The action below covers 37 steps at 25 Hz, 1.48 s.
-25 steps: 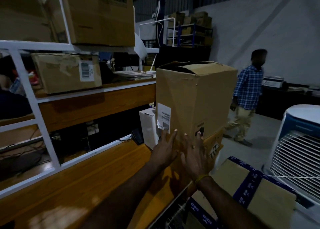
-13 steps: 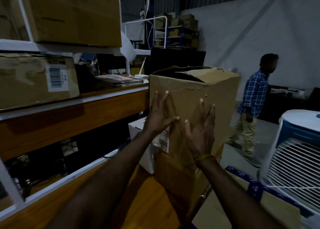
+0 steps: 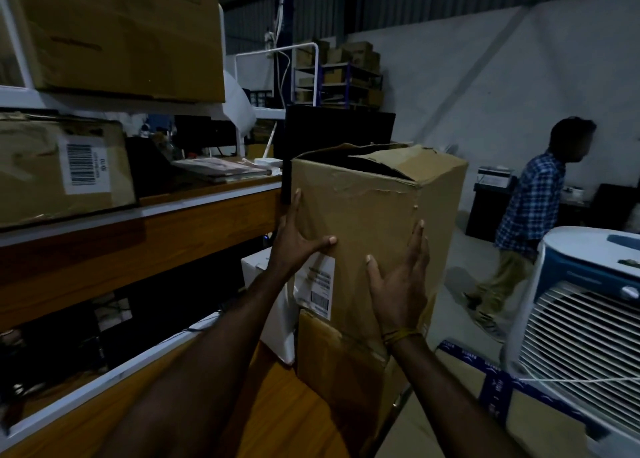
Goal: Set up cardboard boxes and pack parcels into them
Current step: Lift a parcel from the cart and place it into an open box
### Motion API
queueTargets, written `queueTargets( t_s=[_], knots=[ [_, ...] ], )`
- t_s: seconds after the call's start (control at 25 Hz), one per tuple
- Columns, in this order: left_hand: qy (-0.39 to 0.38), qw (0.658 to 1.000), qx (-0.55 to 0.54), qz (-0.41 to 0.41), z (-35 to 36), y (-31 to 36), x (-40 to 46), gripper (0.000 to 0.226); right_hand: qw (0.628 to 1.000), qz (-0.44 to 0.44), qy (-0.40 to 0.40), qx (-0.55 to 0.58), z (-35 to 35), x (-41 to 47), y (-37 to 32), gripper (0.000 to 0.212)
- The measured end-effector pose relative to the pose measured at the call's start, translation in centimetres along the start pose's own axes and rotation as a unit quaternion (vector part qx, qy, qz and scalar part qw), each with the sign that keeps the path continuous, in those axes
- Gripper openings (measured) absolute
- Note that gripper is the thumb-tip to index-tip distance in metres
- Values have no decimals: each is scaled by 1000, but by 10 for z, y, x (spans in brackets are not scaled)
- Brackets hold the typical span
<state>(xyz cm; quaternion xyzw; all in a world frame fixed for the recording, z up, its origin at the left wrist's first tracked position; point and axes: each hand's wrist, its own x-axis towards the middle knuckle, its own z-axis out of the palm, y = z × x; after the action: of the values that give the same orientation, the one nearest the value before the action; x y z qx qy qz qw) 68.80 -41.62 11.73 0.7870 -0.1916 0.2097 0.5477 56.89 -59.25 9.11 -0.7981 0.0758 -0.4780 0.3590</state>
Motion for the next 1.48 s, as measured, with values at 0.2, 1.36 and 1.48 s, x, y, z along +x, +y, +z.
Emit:
queueTargets(
  t_s=[0.2,1.36,1.48],
  knots=[
    [36,999,27,11,3,20,-34,122,1000,6,1,11,-24,-7,-3,103],
    [312,928,179,-99,-156,166,-459,102,941,-44,-224,249,-210,-273,-113,107],
    [299,930,166,-134,-171,152,-497,102,941,-40,-253,221,-210,-312,-117,107]
  ],
)
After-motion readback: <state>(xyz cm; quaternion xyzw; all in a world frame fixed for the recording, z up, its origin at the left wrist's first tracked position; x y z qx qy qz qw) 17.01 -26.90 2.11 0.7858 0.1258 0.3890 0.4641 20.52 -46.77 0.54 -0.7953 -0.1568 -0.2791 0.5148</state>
